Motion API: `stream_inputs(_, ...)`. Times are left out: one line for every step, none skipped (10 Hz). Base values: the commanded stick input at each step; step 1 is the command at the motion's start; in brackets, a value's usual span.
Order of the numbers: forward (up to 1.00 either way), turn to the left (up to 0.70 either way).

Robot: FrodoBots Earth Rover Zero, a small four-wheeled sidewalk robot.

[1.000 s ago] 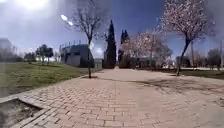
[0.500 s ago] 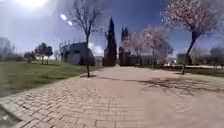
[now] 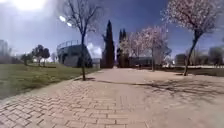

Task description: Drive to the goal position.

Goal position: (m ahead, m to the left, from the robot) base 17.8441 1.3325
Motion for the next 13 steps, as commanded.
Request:
stream_inputs(0.96,-0.26)
stream_inputs(0.96,-0.26)
stream_inputs(0.96,-0.26)
stream_inputs(0.96,-0.25)
stream_inputs(0.96,-0.24)
stream_inputs(0.96,-0.24)
stream_inputs(0.96,-0.24)
stream_inputs(0.96,-0.24)
stream_inputs(0.96,-0.24)
stream_inputs(0.96,-0.24)
stream_inputs(0.96,-0.08)
stream_inputs(0.96,-0.04)
stream_inputs(0.96,0.00)
